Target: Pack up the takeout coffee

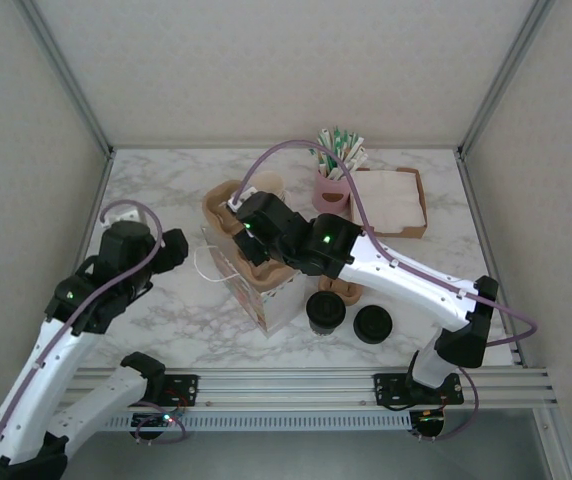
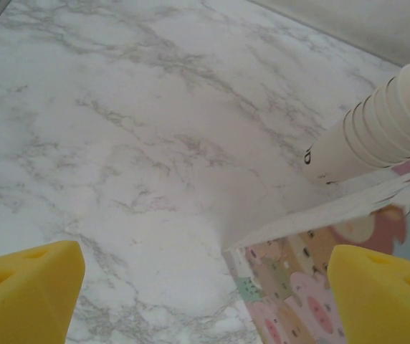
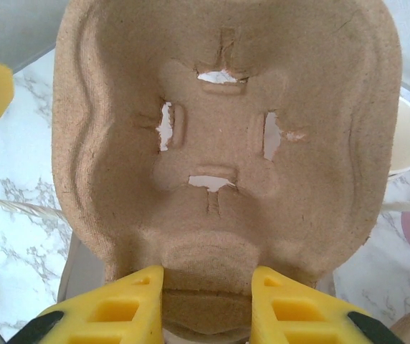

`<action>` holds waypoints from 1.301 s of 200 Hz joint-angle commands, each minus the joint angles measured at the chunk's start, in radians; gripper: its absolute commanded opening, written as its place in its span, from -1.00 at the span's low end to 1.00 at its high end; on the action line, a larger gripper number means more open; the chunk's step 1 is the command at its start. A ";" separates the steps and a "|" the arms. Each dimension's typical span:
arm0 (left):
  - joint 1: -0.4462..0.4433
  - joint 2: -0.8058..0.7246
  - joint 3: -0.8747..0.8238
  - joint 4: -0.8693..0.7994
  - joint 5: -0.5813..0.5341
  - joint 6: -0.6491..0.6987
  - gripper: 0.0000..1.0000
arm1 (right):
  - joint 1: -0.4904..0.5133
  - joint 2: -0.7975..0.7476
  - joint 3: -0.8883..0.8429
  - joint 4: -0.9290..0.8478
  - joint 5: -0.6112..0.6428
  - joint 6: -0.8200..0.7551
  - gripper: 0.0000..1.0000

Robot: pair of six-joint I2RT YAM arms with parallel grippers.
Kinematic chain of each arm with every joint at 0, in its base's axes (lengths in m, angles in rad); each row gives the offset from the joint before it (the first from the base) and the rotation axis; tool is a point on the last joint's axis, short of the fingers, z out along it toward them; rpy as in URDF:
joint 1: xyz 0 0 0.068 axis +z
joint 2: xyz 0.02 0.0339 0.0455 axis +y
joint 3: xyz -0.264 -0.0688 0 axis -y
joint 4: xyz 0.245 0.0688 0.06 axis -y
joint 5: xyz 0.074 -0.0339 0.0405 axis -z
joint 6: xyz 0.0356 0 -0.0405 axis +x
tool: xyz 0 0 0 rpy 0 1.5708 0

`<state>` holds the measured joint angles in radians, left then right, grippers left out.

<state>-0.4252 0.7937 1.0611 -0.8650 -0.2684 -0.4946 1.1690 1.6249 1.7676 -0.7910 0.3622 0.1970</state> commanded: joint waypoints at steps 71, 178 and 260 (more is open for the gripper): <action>0.233 0.188 0.123 0.182 0.381 0.129 0.77 | -0.007 0.041 0.080 -0.130 0.005 0.033 -0.43; 0.291 0.228 0.020 0.318 0.506 0.100 0.73 | -0.014 0.135 0.190 -0.252 -0.053 0.059 -0.42; 0.291 0.239 0.001 0.327 0.537 0.107 0.73 | -0.037 0.181 0.237 -0.309 -0.078 0.065 -0.42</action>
<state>-0.1417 1.0332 1.0767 -0.5571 0.2451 -0.3923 1.1454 1.7813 1.9697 -1.0592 0.3084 0.2470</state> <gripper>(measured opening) 0.867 0.292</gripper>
